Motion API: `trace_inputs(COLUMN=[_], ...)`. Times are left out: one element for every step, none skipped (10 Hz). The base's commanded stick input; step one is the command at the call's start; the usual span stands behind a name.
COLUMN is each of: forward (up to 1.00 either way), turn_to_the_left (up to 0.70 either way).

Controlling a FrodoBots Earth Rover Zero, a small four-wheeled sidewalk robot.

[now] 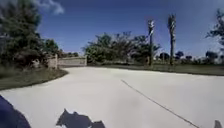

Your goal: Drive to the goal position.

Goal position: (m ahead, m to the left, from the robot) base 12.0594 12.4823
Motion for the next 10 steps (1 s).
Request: trace_inputs(forward=[0.7, 0.7, 0.7, 0.7, 0.7, 0.7, 0.7, 0.7, 0.7, 0.7], turn_to_the_left=[0.0, 0.0, 0.0, 0.0, 0.0, 0.0, 0.35, 0.35, 0.35, 0.35])
